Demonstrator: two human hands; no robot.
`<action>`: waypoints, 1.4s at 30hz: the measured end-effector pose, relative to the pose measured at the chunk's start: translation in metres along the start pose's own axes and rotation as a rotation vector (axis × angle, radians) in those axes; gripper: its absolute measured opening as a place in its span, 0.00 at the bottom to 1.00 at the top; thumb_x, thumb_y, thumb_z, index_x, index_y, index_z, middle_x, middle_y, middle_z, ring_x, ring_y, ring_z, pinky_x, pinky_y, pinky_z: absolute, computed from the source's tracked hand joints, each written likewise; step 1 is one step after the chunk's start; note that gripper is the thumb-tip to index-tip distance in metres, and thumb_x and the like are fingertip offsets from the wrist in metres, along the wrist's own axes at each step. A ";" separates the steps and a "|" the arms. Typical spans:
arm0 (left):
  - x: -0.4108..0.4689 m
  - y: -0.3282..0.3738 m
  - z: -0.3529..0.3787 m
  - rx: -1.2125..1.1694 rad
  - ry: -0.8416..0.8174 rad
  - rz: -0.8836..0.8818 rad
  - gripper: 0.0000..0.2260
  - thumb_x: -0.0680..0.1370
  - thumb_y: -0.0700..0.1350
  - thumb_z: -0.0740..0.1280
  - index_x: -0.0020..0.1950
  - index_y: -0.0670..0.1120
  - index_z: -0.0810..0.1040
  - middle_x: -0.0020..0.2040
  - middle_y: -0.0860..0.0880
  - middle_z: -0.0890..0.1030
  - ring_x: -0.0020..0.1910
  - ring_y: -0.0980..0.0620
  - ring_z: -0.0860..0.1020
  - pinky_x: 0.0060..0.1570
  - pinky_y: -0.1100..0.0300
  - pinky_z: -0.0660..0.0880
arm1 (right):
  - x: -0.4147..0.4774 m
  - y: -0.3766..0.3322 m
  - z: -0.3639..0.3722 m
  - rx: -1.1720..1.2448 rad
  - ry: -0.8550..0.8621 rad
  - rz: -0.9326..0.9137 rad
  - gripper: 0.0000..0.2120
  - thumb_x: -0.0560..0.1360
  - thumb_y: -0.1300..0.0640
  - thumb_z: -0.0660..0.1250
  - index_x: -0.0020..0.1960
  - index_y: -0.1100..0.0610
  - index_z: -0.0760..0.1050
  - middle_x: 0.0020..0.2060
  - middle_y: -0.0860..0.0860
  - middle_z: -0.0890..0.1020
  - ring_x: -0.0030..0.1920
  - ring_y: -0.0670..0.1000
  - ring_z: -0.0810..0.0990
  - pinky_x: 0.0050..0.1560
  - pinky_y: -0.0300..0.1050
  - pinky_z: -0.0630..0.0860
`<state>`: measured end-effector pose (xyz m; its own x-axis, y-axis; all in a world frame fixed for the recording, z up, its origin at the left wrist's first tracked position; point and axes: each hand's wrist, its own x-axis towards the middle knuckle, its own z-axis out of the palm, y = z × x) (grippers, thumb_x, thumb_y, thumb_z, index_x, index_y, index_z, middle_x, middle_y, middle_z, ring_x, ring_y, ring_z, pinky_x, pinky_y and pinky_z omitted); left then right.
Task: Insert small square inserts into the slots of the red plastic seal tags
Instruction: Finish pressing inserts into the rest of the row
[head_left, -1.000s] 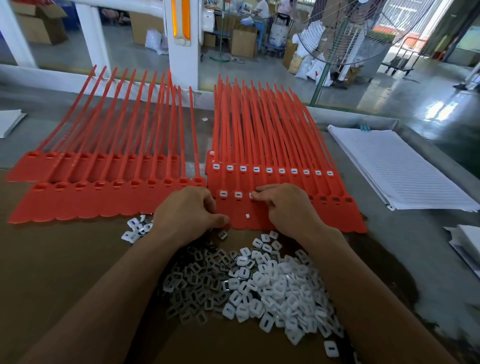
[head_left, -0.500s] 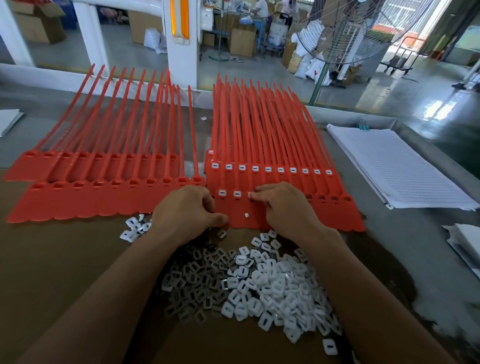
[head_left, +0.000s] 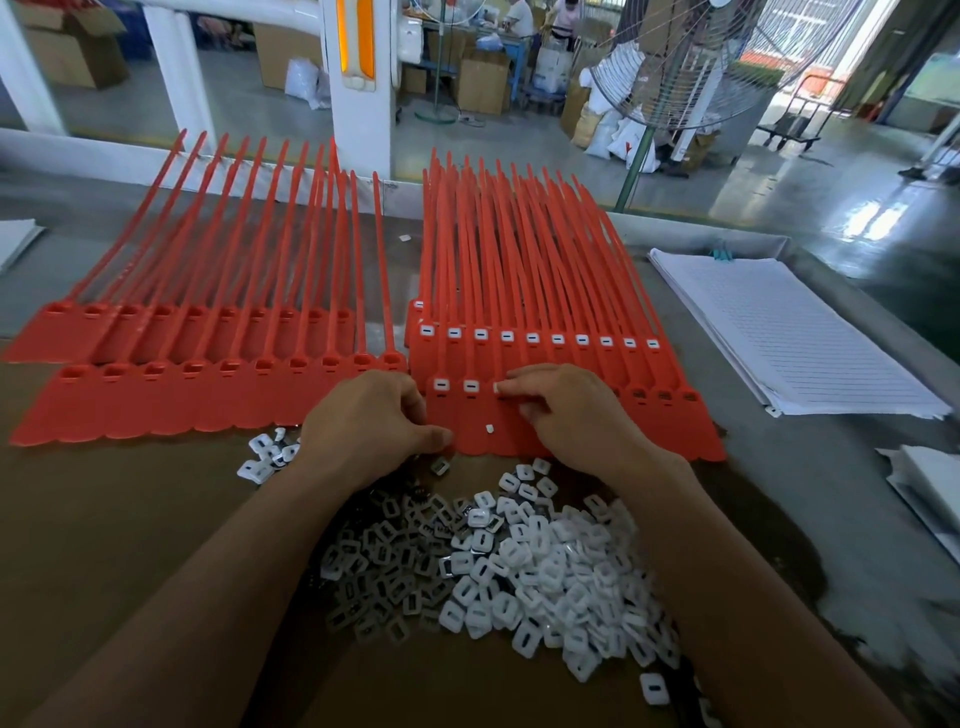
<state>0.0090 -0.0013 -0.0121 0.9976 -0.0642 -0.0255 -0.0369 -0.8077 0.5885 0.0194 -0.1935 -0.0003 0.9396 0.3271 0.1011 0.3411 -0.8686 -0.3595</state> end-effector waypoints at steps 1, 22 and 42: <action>0.000 0.000 0.000 0.001 0.001 0.001 0.11 0.66 0.56 0.73 0.37 0.51 0.75 0.36 0.56 0.78 0.37 0.59 0.76 0.41 0.57 0.74 | -0.001 0.001 -0.004 0.052 -0.007 -0.004 0.17 0.75 0.64 0.63 0.61 0.53 0.76 0.61 0.45 0.76 0.61 0.43 0.70 0.57 0.30 0.57; 0.002 -0.001 0.002 0.008 0.013 -0.012 0.12 0.65 0.57 0.73 0.36 0.52 0.75 0.35 0.56 0.78 0.37 0.59 0.75 0.39 0.58 0.73 | -0.025 -0.011 -0.025 0.117 -0.422 -0.020 0.08 0.69 0.62 0.72 0.45 0.51 0.81 0.39 0.45 0.82 0.40 0.40 0.78 0.43 0.32 0.75; 0.000 -0.002 0.002 -0.003 0.014 -0.003 0.11 0.66 0.56 0.73 0.36 0.52 0.75 0.35 0.56 0.78 0.36 0.58 0.76 0.38 0.59 0.73 | -0.028 -0.007 -0.027 0.140 -0.417 -0.063 0.11 0.70 0.60 0.71 0.37 0.47 0.72 0.35 0.41 0.77 0.38 0.38 0.76 0.39 0.30 0.73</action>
<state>0.0089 -0.0012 -0.0151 0.9984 -0.0537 -0.0160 -0.0338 -0.8062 0.5906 -0.0082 -0.2061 0.0246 0.8147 0.5253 -0.2456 0.3633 -0.7924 -0.4900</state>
